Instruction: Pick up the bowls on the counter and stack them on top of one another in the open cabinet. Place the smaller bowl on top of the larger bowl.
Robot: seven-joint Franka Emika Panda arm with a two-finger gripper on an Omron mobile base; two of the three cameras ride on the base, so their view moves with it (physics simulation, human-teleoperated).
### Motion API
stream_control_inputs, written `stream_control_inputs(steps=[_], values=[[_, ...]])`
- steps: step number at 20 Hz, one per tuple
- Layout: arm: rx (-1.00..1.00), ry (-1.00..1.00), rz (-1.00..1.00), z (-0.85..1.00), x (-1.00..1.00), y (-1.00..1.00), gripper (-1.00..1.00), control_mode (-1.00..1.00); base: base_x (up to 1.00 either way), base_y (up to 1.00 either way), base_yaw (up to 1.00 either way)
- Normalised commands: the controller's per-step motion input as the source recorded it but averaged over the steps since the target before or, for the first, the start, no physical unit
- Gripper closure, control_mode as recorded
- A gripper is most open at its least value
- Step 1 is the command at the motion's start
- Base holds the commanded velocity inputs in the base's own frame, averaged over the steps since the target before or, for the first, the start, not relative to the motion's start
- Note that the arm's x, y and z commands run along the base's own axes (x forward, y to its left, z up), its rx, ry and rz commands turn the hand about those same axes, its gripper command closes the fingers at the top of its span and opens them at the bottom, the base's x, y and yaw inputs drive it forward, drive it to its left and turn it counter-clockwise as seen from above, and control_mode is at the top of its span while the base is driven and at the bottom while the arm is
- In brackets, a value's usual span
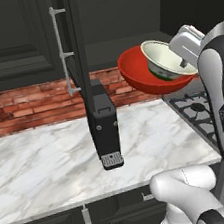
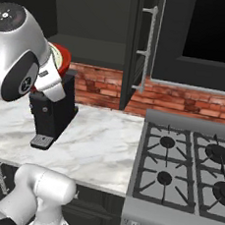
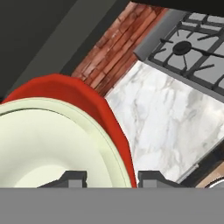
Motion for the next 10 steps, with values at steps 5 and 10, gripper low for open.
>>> stream_control_inputs(steps=[5, 10], values=[[0.16, 0.01, -0.18, 0.11, 0.01, -0.41, 1.00, -1.00, 0.00, 0.00, 0.00], [0.02, 0.00, -0.04, 0.01, 0.18, 0.00, 1.00, -1.00, 0.00, 0.00, 0.00]])
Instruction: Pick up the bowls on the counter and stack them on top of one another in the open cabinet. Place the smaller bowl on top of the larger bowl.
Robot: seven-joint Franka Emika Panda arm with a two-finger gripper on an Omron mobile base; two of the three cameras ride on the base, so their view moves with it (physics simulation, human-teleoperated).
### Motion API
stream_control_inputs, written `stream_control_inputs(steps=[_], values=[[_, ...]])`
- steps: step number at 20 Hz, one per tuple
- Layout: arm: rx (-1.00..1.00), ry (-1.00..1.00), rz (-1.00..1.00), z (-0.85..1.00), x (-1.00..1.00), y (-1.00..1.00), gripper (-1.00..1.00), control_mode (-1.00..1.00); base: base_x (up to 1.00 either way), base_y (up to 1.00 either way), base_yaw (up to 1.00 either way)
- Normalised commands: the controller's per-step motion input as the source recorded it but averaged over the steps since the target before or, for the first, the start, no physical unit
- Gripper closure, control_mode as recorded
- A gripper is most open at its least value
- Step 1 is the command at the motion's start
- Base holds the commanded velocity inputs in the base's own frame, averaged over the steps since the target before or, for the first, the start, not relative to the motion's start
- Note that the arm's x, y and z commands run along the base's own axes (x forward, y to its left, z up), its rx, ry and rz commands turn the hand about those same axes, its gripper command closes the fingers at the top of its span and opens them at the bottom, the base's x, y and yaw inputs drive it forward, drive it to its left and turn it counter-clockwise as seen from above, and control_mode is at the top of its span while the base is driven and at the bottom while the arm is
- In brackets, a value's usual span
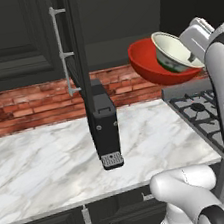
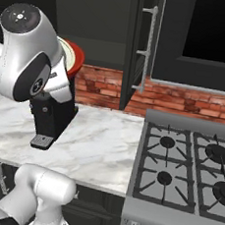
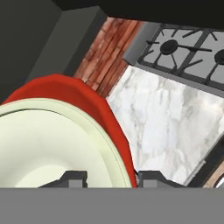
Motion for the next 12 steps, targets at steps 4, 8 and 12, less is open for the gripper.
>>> stream_control_inputs(steps=[4, 8, 12], values=[[0.01, 0.03, -0.08, 0.01, 0.69, 0.03, 1.00, -1.00, 0.00, 0.00, 0.00], [0.01, 0.03, -0.09, 0.01, 0.78, 0.06, 1.00, -1.00, 0.00, 0.00, 0.00], [0.03, -0.09, -0.06, 0.01, 0.23, 0.05, 1.00, -1.00, 0.00, 0.00, 0.00]])
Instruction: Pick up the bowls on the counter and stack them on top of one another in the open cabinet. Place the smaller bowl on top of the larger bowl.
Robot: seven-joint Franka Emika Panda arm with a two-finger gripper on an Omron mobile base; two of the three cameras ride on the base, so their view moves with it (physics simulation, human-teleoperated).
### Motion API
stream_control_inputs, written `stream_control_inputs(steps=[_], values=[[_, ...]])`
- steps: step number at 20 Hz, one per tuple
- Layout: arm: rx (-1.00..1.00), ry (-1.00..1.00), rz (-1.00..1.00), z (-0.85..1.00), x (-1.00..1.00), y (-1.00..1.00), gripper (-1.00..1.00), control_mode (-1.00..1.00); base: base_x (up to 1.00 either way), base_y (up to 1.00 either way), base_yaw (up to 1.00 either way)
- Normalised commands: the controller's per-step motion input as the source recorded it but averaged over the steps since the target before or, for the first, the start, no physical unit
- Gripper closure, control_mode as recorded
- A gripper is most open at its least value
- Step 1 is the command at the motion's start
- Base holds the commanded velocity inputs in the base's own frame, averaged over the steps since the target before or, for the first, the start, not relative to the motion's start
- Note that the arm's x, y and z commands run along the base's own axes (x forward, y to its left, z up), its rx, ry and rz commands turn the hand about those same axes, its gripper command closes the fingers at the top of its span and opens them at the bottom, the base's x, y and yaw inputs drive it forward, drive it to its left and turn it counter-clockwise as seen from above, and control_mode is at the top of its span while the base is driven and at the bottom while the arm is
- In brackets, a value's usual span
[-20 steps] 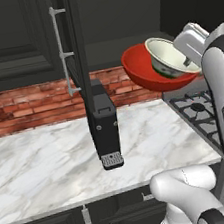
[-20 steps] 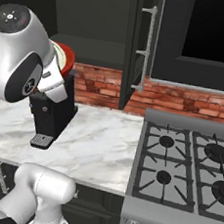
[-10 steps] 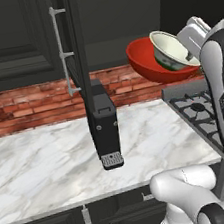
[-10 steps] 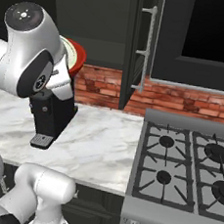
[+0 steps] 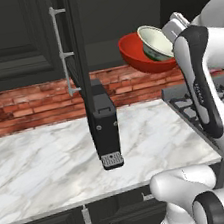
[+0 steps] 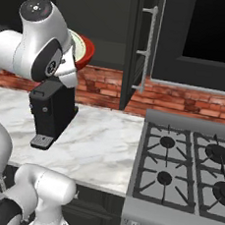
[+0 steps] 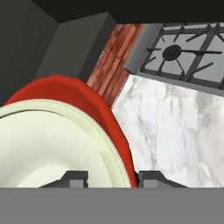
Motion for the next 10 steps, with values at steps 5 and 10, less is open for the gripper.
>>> stream_control_inputs(steps=[5, 10], values=[[0.02, -0.14, -0.05, 0.00, 0.24, 0.12, 1.00, -1.00, 0.00, 0.00, 0.00], [0.00, -0.03, -0.10, 0.01, 0.74, 0.32, 1.00, -1.00, 0.00, 0.00, 0.00]])
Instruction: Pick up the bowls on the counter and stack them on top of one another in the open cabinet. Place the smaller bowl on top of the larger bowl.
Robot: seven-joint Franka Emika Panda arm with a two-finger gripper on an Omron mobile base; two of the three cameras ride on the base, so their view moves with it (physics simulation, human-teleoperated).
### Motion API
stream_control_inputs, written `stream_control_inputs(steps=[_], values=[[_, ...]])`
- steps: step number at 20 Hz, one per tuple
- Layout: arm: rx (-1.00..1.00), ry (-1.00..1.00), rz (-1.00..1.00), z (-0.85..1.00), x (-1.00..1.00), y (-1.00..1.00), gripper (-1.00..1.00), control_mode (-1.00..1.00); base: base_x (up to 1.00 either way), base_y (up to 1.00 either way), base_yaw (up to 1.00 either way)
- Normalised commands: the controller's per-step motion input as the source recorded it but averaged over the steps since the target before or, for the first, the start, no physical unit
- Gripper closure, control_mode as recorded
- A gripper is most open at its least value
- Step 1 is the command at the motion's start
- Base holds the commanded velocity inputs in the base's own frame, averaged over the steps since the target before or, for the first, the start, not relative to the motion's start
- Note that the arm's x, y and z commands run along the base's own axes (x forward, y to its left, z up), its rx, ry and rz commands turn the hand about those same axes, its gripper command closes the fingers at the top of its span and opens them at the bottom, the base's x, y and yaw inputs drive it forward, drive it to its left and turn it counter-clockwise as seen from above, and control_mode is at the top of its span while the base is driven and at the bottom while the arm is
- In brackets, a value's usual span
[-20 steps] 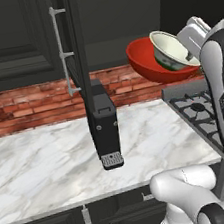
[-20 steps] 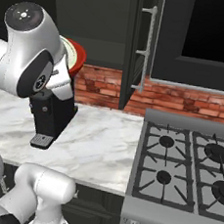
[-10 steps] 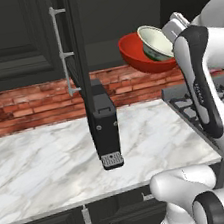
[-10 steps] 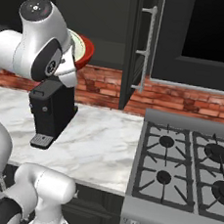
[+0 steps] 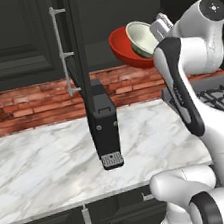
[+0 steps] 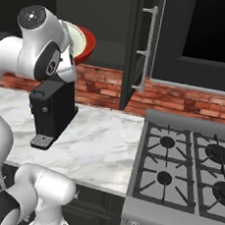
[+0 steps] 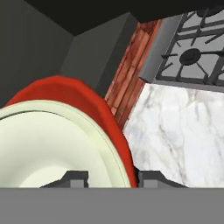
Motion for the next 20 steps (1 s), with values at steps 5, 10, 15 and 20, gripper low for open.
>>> stream_control_inputs(steps=[5, 10, 15, 20], values=[[0.02, 0.00, -0.10, 0.06, 0.84, 0.21, 1.00, -1.00, 0.00, 0.00, 0.00], [0.07, 0.00, -0.05, 0.13, 0.80, 0.00, 1.00, -1.00, 0.00, 0.00, 0.00], [0.05, 0.00, -0.04, 0.05, 0.79, 0.00, 1.00, -1.00, 0.00, 0.00, 0.00], [0.03, 0.03, -0.02, -0.02, 0.79, 0.01, 1.00, -1.00, 0.00, 0.00, 0.00]])
